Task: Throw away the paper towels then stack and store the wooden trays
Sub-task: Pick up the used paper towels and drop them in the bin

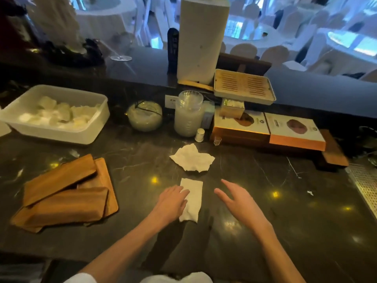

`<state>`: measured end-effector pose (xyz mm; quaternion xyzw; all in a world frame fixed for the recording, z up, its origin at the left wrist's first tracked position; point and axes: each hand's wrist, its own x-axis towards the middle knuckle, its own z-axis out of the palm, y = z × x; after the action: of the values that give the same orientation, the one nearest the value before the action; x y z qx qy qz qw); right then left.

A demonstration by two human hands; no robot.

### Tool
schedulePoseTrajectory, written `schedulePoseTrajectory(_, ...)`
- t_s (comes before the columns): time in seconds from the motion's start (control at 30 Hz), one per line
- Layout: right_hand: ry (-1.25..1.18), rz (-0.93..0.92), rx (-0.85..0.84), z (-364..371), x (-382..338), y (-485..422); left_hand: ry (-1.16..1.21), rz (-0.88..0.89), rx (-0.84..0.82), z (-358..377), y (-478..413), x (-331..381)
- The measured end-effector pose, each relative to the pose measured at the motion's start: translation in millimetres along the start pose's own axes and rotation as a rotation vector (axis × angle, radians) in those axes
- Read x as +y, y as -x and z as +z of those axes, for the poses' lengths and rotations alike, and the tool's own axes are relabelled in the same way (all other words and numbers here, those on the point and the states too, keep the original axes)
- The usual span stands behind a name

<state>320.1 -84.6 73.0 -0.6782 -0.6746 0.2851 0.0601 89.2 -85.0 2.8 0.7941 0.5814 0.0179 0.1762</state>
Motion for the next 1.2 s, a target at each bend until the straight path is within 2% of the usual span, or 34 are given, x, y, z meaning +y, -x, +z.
schedulePoseTrajectory(0.1, -0.011, 0.047, 0.086, 11.1, -18.3, -43.1, -0.055, 0.070, -0.065, 4.8, -29.6, -9.3)
schedulePoseTrajectory(0.27, 0.007, 0.086, -0.021, 53.9, -30.1, -119.0, -0.182, 0.177, -0.208, 18.8, -68.0, -18.9)
schedulePoseTrajectory(0.33, 0.065, 0.071, -0.054, 69.4, -31.8, -143.5, -0.183, 0.208, -0.243, 27.2, -76.6, -21.0)
schedulePoseTrajectory(0.47, 0.333, -0.007, -0.087, 88.7, -35.8, -189.2, -0.221, 0.291, -0.367, 49.0, -84.6, -26.7)
schedulePoseTrajectory(0.57, 0.392, -0.030, -0.141, 99.5, -40.0, -216.9, -0.231, 0.334, -0.440, 68.6, -81.9, -37.7)
schedulePoseTrajectory(0.77, 0.326, 0.019, -0.244, 121.4, -47.4, -242.7, -0.156, 0.296, -0.326, 79.3, -72.2, -63.3)
schedulePoseTrajectory(0.93, 0.332, -0.009, -0.077, 129.4, -39.2, -229.1, -0.123, 0.193, -0.189, 74.8, -53.6, -89.4)
schedulePoseTrajectory(1.03, 0.213, 0.031, -0.069, 132.5, -32.8, -202.4, 0.064, 0.129, -0.087, 68.4, -38.3, -98.6)
schedulePoseTrajectory(1.2, 0.100, 0.083, -0.059, 140.2, -7.6, -123.8, 0.324, 0.060, -0.020, 56.1, -12.3, -101.7)
